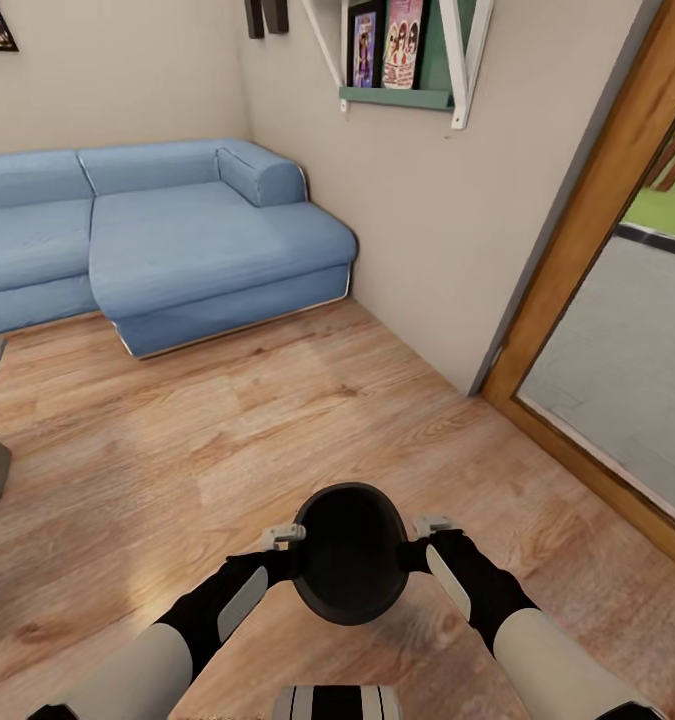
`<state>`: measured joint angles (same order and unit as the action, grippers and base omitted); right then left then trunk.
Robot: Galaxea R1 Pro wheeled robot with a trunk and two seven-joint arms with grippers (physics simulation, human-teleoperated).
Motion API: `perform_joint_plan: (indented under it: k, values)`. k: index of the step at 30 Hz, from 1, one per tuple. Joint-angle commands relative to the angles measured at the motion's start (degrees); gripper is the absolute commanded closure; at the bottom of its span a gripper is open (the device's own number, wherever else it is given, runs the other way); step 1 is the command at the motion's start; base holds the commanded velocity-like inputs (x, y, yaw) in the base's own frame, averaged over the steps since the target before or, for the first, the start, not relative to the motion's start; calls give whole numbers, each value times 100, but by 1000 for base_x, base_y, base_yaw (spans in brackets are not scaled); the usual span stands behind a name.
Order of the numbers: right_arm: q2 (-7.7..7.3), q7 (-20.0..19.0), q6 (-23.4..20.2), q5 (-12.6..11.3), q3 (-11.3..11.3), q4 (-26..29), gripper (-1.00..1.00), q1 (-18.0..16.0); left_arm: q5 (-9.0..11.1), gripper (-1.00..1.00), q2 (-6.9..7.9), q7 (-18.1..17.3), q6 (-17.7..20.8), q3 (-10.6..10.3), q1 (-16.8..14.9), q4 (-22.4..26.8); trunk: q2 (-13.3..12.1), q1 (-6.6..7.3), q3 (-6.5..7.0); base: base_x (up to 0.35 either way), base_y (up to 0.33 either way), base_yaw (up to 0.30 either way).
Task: Place each of the two pumpkins and all three candles from the living room inside a cabinet in the living room (use any cabinet), then make sure every cabinet is closed, and position the cauldron so it is next to a table in the living room.
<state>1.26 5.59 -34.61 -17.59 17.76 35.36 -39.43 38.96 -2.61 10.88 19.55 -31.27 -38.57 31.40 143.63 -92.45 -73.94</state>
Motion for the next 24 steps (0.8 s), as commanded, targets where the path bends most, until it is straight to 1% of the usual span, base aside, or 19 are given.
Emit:
perform_joint_plan:
  k: [1,11,24]
  values:
    - [-3,-20,414,116,0,7,100,-4,-64,100,7,230,13,138,-1,-12,0,1,0,0,0,252]
    - [-3,-22,414,116,0,15,100,-4,-64,100,3,231,13,138,-1,-11,0,1,2,0,0,281]
    - [-3,-22,411,116,0,7,100,-4,-64,100,-2,231,13,138,-1,-11,0,1,38,0,0,283]
